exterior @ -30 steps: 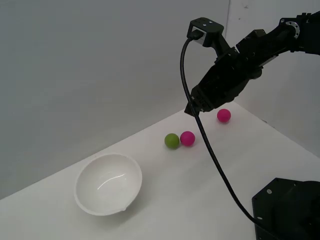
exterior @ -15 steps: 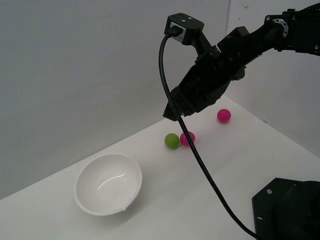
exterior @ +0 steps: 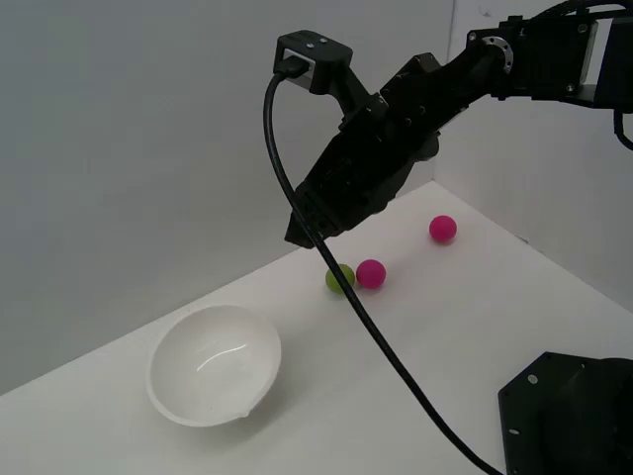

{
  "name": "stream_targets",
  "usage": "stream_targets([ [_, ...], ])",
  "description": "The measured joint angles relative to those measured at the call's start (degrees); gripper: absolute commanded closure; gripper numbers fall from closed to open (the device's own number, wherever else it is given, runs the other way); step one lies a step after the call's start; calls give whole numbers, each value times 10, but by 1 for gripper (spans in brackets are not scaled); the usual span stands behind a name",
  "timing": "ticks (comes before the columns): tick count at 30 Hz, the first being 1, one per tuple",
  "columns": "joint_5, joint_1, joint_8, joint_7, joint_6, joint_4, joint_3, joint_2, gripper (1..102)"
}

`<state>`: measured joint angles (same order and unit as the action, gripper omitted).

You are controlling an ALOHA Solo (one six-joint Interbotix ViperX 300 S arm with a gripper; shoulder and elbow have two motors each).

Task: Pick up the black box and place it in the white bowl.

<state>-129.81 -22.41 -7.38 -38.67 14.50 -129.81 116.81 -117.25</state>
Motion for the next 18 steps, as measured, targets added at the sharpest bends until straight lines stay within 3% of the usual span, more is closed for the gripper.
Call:
stream_targets([
  [10,23,-57,18,19,0,25,-46,44,100],
  [18,45,-102,19,47,0,47,-95,93,100],
])
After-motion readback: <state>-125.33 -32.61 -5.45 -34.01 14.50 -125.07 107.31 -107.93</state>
